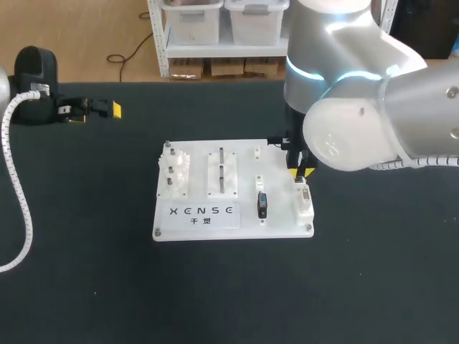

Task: Insert the USB connector, Ethernet cable, and multi-pin plug into their matching sockets one by one.

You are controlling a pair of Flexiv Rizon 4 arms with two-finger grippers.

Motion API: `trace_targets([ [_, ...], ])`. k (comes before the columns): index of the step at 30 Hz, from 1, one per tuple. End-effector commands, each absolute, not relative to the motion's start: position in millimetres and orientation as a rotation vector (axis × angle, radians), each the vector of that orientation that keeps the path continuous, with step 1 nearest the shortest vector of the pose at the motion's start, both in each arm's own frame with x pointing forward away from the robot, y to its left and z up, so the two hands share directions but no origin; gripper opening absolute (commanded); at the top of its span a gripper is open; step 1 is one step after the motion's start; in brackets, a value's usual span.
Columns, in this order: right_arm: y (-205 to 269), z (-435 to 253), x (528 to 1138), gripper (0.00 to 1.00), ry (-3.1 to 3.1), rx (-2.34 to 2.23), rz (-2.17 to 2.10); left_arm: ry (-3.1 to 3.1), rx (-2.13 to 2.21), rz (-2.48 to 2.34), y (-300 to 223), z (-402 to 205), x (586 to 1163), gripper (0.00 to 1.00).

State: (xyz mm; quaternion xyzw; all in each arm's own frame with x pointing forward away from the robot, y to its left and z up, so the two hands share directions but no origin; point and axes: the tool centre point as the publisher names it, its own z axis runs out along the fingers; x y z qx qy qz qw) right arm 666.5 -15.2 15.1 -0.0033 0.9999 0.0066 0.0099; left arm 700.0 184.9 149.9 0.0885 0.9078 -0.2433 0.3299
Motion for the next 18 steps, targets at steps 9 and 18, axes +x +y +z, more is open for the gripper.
trace_targets([
  [9, -19, 4, 668, 0.0, 3.117, -0.017, 0.007, 2.374, 0.231, -0.636, 185, 150, 700, 1.0],
  [18, -19, 16, 669, 1.0, 3.085, -0.038, 0.003, 2.374, 0.231, -0.636, 185, 150, 700, 1.0],
])
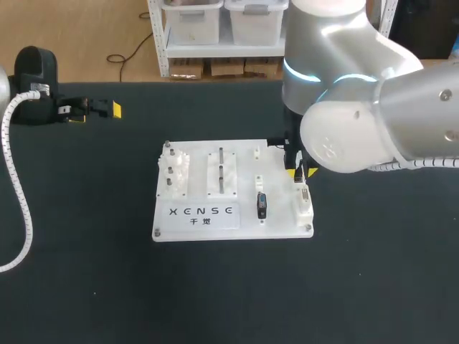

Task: Insert the USB connector, Ethernet cable, and multi-pin plug into their matching sockets one by one.

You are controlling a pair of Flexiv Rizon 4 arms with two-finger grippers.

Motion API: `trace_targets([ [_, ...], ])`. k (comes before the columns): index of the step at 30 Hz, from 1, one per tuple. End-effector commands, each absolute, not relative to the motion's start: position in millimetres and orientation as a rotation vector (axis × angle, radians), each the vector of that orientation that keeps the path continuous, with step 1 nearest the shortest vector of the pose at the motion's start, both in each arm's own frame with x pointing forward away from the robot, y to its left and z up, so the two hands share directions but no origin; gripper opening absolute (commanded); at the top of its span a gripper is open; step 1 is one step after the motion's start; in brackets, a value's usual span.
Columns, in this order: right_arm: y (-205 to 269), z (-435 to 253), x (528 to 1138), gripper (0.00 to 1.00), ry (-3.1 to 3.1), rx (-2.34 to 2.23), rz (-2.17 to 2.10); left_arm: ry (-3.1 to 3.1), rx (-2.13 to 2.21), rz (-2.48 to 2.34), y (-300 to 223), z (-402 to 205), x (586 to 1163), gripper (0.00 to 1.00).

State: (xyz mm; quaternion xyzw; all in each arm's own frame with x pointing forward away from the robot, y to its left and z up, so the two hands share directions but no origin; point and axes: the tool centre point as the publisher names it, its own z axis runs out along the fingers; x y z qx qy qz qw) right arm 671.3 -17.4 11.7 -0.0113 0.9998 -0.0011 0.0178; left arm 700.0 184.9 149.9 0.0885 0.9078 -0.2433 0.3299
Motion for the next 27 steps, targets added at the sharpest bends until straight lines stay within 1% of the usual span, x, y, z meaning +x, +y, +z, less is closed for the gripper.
trace_targets([
  [1, -19, 17, 669, 1.0, 3.077, -0.044, 0.006, 2.374, 0.231, -0.636, 185, 150, 700, 1.0],
  [12, -7, 44, 673, 1.0, 3.017, -0.075, 0.016, 2.374, 0.231, -0.636, 185, 150, 700, 1.0],
  [19, 15, 67, 668, 1.0, 2.971, -0.146, 0.029, 2.374, 0.231, -0.636, 185, 150, 700, 1.0],
  [27, 35, 77, 652, 1.0, 2.958, -0.201, 0.05, 2.374, 0.231, -0.636, 185, 150, 700, 1.0],
])
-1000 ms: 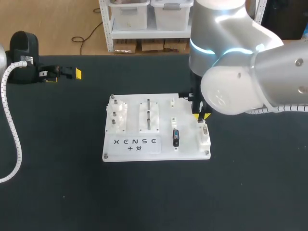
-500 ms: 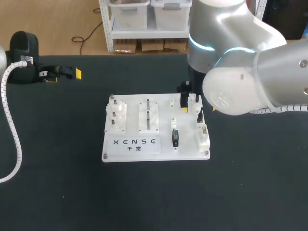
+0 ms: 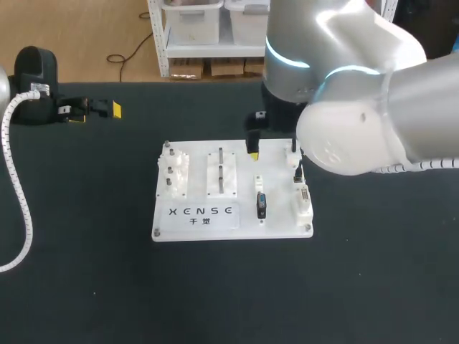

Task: Insert the USB connector, Ethernet cable, and multi-pin plug into their matching sockets one by one.

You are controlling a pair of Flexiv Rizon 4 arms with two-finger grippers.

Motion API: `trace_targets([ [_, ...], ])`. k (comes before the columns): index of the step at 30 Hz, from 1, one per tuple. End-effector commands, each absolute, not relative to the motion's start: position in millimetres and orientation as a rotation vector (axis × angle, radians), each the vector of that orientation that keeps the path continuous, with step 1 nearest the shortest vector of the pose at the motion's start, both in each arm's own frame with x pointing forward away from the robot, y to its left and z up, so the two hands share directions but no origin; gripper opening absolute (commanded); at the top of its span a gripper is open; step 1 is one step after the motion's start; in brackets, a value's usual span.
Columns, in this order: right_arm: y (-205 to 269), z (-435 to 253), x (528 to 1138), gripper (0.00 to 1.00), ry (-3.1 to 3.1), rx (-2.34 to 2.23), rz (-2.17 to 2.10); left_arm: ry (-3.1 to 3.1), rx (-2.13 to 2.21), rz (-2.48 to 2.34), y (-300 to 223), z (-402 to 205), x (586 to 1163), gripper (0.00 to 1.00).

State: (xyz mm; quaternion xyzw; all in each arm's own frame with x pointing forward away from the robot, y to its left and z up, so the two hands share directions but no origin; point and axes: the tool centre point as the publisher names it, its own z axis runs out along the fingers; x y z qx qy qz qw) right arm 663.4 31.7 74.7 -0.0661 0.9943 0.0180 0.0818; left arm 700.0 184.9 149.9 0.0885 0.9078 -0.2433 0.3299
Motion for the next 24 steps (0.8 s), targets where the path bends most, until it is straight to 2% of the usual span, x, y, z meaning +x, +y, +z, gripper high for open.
trace_targets([
  [1, 36, 77, 651, 1.0, 2.96, -0.204, 0.049, 2.374, 0.231, -0.636, 185, 150, 700, 1.0],
  [24, 54, 31, 614, 1.0, 3.085, -0.282, 0.081, 2.374, 0.231, -0.636, 185, 150, 700, 1.0],
])
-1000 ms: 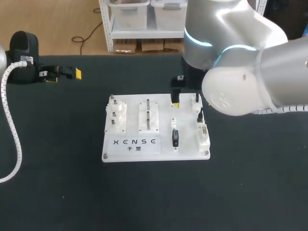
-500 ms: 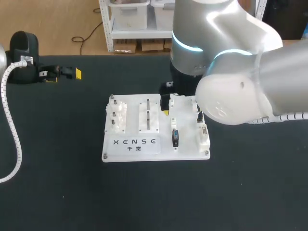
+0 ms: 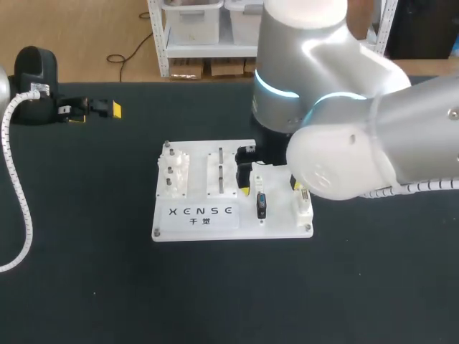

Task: Insert the USB connector, Ethernet cable, and multi-pin plug into their matching sockets one by one.

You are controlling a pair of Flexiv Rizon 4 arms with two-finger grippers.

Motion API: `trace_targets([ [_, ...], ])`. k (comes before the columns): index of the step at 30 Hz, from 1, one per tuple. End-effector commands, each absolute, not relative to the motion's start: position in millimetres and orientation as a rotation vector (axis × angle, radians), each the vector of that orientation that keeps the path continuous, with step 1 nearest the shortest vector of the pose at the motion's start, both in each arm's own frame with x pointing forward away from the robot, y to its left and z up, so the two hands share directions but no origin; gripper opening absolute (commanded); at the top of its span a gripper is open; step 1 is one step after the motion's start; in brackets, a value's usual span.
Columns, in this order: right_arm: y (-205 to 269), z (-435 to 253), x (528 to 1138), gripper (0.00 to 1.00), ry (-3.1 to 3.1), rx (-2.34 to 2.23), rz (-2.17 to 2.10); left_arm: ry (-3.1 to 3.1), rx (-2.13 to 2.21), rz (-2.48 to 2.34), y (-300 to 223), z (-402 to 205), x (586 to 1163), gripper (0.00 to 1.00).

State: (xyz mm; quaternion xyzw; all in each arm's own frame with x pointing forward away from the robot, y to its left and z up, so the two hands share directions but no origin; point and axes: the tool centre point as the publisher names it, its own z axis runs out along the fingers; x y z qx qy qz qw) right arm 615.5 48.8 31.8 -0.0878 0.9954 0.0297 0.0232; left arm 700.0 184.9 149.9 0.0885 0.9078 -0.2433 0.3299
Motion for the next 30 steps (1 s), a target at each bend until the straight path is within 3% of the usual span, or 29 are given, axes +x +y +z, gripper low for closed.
trace_targets([
  [1, 55, 30, 613, 1.0, 3.085, -0.286, 0.08, 2.374, 0.231, -0.636, 185, 150, 700, 1.0],
  [30, 67, 26, 596, 1.0, 3.041, -0.358, 0.086, 2.374, 0.231, -0.636, 185, 150, 700, 1.0],
])
